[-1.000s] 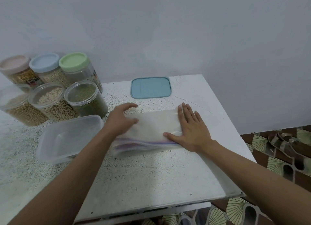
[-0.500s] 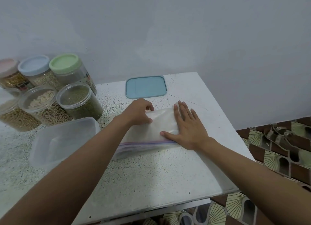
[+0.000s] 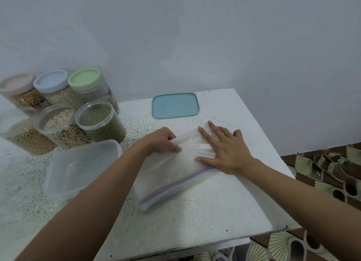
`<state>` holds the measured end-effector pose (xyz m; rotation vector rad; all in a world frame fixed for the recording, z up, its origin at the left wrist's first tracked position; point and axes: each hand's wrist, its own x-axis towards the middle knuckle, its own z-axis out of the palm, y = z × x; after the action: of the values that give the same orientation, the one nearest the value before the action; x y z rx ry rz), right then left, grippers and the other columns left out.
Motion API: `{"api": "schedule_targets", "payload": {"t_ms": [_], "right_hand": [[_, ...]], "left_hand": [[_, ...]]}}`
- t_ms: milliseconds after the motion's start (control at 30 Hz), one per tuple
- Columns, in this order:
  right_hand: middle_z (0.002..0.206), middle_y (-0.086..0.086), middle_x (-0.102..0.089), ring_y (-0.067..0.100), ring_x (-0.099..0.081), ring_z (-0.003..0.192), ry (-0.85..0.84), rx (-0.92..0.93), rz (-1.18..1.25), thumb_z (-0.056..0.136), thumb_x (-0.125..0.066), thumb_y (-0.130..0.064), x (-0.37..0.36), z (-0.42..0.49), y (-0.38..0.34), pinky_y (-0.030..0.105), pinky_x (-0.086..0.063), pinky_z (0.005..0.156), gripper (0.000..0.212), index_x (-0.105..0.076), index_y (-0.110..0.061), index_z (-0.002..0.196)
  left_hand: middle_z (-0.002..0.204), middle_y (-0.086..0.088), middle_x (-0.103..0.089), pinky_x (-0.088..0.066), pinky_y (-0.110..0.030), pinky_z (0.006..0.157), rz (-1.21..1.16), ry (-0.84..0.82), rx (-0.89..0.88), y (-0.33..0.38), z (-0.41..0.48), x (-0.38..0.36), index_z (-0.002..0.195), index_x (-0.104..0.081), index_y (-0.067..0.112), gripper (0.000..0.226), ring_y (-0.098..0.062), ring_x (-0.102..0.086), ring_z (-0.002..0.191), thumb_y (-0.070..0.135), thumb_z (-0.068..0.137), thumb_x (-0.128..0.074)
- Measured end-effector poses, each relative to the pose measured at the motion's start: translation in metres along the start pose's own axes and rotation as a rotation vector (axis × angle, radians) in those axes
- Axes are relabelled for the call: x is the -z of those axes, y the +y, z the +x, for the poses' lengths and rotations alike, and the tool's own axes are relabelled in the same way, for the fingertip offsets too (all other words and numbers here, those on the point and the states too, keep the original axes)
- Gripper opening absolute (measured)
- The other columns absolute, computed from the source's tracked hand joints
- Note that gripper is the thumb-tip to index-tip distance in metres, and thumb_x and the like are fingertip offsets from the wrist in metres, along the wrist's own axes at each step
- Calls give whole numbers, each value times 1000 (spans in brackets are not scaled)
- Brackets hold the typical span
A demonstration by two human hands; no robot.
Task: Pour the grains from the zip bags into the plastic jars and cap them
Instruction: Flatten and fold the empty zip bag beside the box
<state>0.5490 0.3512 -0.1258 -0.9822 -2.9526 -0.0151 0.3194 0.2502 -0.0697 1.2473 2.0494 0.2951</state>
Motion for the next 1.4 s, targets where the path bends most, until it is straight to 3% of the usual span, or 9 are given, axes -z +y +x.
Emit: {"api": "schedule_targets", "payload": {"t_ms": [200,367,533,667,833,967,1067,1167,1400], "right_hand": [[168,6,-15,28,-24,148,31,-175,227,87,-27,-86,5,2,0,48,-28,112,92,8,-42,160],[159,14,-32,31,-33,145,74,-465,804,95,-46,-68,18,19,-27,44,-32,115,90,-15,-16,162],[117,8,-63,22,-62,95,-108,-566,1284,84,-63,-72,39,39,-44,33,-51,80,81,-50,-15,140],[75,10,-55,15,-41,54,-356,-525,1564,77,-86,-47,49,49,-47,27,-31,51,46,-66,-9,96],[97,13,-78,25,-65,84,-270,-439,1598,70,-93,-33,54,61,-41,37,-45,78,50,-74,1,102],[85,9,-59,21,-49,78,-74,-309,1503,59,-95,-52,75,73,-42,33,-35,70,81,-65,11,102],[60,-6,-54,10,-48,57,100,-198,1470,76,-90,-29,99,83,-40,18,-33,57,45,-60,3,68],[77,-7,-76,11,-68,67,288,-122,1418,79,-88,-25,126,87,-44,24,-48,60,15,-78,-13,78],[62,-18,-71,2,-66,64,438,12,1344,86,-75,4,120,74,-40,13,-51,63,35,-72,-28,71]], "left_hand": [[104,-13,-74,-59,-49,90,-389,13,83,-20,-10,4,107,-71,11,20,-33,-72,95,25,93,-74],[117,-24,-72,-62,-46,83,-903,98,69,-31,-24,2,121,-66,0,25,-34,-71,96,9,98,-65],[118,-22,-72,-64,-43,76,-1268,107,-12,-39,-36,-2,126,-63,2,30,-33,-74,94,5,96,-62],[119,-22,-72,-64,-44,78,-1368,128,-41,-36,-45,-5,128,-61,4,33,-33,-73,95,4,95,-63],[123,-17,-72,-63,-41,77,-1331,162,-93,-37,-51,5,133,-57,11,49,-32,-73,102,2,86,-69],[123,-9,-73,-62,-42,83,-1216,212,-154,-29,-53,38,136,-57,19,47,-30,-72,110,13,91,-70],[117,-4,-76,-56,-35,83,-1050,349,-212,-15,-53,70,127,-65,15,35,-25,-73,107,21,93,-69],[99,-3,-79,-53,-27,80,-864,551,-373,-2,-59,93,102,-74,11,9,-14,-72,90,13,95,-69],[89,7,-72,-46,-32,62,-413,777,-440,-16,-73,81,100,-77,30,14,-18,-53,65,32,87,-74]]}}
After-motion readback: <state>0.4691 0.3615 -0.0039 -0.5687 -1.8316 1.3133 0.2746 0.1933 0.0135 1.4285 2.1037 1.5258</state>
